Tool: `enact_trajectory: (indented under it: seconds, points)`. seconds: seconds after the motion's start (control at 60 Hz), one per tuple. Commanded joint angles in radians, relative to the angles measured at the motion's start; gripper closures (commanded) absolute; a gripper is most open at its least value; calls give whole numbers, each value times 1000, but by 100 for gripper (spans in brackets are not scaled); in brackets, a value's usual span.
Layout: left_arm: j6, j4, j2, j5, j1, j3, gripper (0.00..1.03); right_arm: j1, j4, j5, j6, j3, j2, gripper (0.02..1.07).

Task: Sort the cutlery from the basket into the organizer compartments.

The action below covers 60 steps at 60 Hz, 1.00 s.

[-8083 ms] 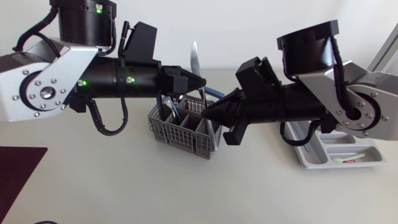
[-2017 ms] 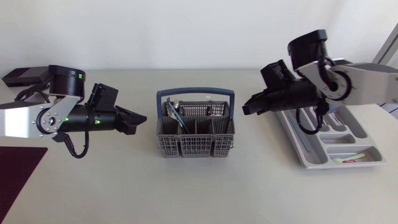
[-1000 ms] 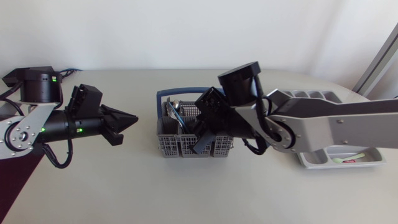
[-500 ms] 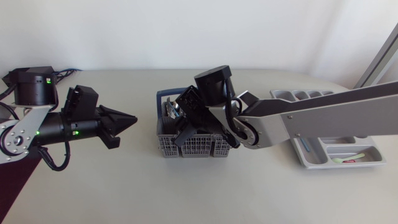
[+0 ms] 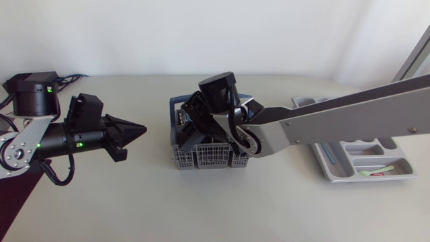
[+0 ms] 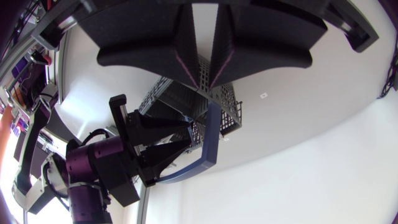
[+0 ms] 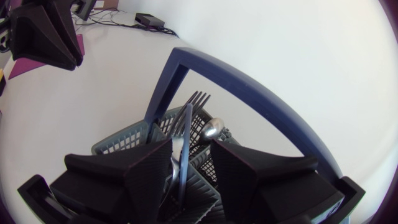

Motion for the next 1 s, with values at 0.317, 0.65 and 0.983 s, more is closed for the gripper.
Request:
enact_trajectory:
  seconds: [0.317,0.65,0.983]
  points:
    - [19,23,-5,15,16,-45,90,52,84,114,-21,-1,63,102]
    - [18,22,-27,13,18,-58,90,92,169,139,-34,-133,-57,102]
    - [-2,16,-91,13,16,-68,90,114,219,140,-68,-224,-247,102]
